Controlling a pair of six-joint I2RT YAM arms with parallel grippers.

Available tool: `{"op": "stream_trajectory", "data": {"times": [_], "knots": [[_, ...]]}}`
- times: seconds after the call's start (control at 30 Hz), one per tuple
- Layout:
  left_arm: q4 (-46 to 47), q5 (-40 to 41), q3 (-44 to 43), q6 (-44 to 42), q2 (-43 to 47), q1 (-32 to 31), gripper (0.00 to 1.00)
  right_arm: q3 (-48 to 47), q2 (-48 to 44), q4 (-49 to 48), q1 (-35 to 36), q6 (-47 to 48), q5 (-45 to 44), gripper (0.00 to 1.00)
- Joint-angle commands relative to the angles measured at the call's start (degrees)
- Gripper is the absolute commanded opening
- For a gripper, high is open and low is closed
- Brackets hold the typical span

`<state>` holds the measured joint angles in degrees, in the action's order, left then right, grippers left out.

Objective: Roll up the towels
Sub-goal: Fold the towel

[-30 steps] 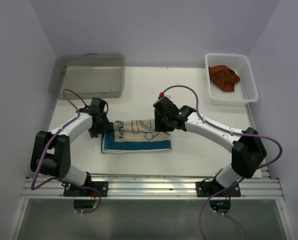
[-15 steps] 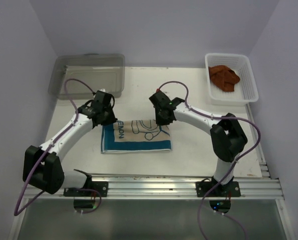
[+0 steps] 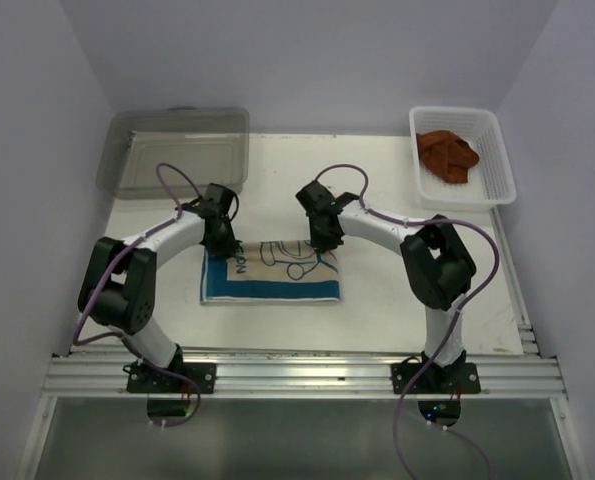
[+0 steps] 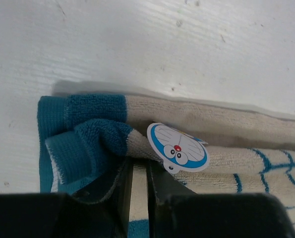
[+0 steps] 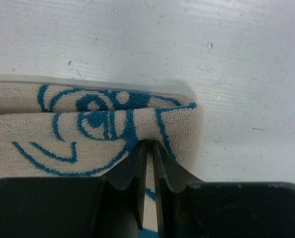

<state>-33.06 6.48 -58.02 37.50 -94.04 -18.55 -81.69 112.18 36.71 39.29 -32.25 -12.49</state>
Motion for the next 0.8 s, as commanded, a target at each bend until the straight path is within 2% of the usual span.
{"op": "stream_trajectory", "data": {"times": [0.0,0.2,0.3,0.4,0.47,0.6,0.77], "knots": [[3.09,2.22,-1.22,-2.25,-2.9,3.42,0.2,-0.4,0.93,-0.32,-0.18,0.96,-0.43,0.14],[2.21,2.13,-1.04,-1.2,-6.07,5.36,0.18,-0.4,1.64,0.2,-0.18,1.75,-0.34,0.13],[1.68,1.69,-0.96,-1.11,-2.04,5.36,0.18,0.04,-0.64,0.12,-0.18,2.1,-1.3,0.13],[1.24,4.49,-0.95,-1.11,4.81,5.36,0.22,0.21,-2.67,0.12,-0.18,2.28,-2.62,0.13],[-0.42,5.12,-2.01,-1.28,5.44,5.89,0.22,-0.31,-2.24,0.03,-0.18,2.89,-3.5,0.13],[-1.92,6.26,-3.15,-1.02,3.17,6.5,0.22,-0.67,0.13,0.47,-0.18,3.25,-4.03,0.13],[-0.34,4.94,-3.85,-0.15,-5.44,6.68,0.2,1.97,1.9,-0.67,-0.18,2.81,-3.59,0.13]]}}
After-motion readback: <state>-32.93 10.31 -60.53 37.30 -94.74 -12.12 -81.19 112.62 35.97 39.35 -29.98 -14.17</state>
